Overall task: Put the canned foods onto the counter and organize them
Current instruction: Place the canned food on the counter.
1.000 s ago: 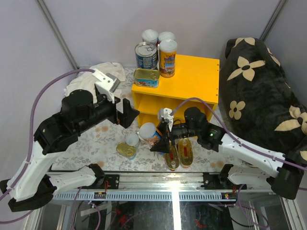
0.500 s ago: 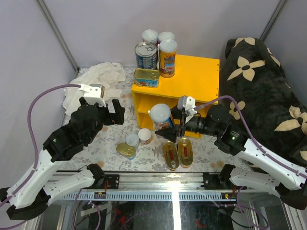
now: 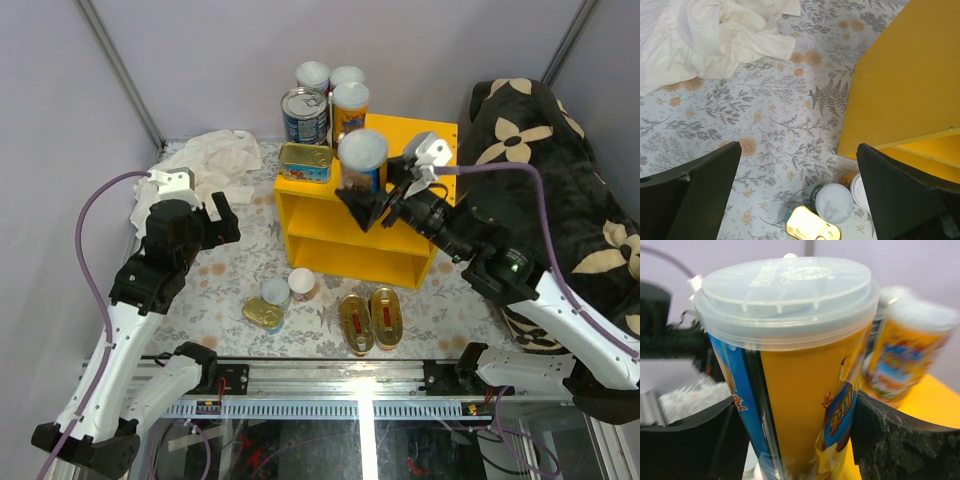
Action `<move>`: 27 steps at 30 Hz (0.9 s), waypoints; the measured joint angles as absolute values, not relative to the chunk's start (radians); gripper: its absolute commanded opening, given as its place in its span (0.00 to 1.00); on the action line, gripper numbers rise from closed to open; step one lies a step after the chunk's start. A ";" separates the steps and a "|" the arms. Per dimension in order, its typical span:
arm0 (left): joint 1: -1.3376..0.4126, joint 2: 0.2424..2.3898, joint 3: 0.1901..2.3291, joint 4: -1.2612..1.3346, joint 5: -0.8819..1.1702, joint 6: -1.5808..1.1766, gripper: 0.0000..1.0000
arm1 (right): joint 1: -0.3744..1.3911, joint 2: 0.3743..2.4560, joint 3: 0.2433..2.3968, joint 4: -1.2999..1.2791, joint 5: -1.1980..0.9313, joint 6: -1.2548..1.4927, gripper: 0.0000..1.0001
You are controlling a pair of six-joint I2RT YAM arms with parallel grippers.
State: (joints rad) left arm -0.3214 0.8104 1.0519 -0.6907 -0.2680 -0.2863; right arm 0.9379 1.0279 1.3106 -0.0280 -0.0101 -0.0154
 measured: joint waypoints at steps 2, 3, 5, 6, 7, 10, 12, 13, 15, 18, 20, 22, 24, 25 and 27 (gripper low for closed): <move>-0.301 0.816 1.050 -0.676 -0.237 -0.279 1.00 | 0.938 1.047 1.390 -0.057 0.073 -0.049 0.00; -0.295 0.820 1.048 -0.667 -0.222 -0.276 1.00 | 0.937 1.055 1.423 -0.065 0.114 -0.067 0.00; -0.288 0.829 1.046 -0.651 -0.196 -0.274 1.00 | 0.923 1.068 1.477 -0.073 0.183 -0.099 0.00; -0.285 0.834 1.044 -0.643 -0.180 -0.274 1.00 | 0.894 1.077 1.506 -0.083 0.205 -0.107 0.00; -0.283 0.839 1.042 -0.636 -0.170 -0.274 1.00 | 0.866 1.082 1.524 -0.088 0.216 -0.108 0.00; -0.277 0.855 1.036 -0.617 -0.136 -0.274 1.00 | 0.682 1.117 1.589 -0.133 0.197 -0.067 0.00; -0.273 0.873 1.036 -0.608 -0.114 -0.274 1.00 | 0.555 1.156 1.626 -0.156 0.186 -0.032 0.00; -0.272 0.883 1.036 -0.601 -0.105 -0.274 1.00 | 0.490 1.181 1.646 -0.168 0.167 -0.012 0.00; -0.271 0.896 1.036 -0.589 -0.088 -0.271 1.00 | 0.395 1.235 1.678 -0.184 0.125 0.030 0.00; -0.271 0.904 1.035 -0.567 -0.055 -0.258 1.00 | 0.294 1.318 1.698 -0.186 0.026 0.091 0.00; -0.268 0.900 1.029 -0.548 -0.040 -0.252 1.00 | 0.252 1.372 1.704 -0.190 -0.038 0.126 0.00; -0.268 0.894 1.015 -0.525 -0.028 -0.244 1.00 | 0.222 1.425 1.704 -0.191 -0.099 0.150 0.00; -0.268 0.892 0.995 -0.505 -0.020 -0.230 1.00 | 0.207 1.468 1.702 -0.189 -0.142 0.160 0.00; -0.268 0.892 0.990 -0.500 -0.017 -0.225 1.00 | 0.204 1.483 1.697 -0.183 -0.164 0.162 0.00; -0.268 0.892 0.972 -0.479 -0.013 -0.210 1.00 | 0.203 1.498 1.670 -0.159 -0.217 0.162 0.00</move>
State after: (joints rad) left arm -0.2676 0.8917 0.9722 -0.4786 -0.0132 -0.2100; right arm 0.2028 1.4982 1.6699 -0.1593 -0.2169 0.1623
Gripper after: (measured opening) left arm 0.997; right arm 0.724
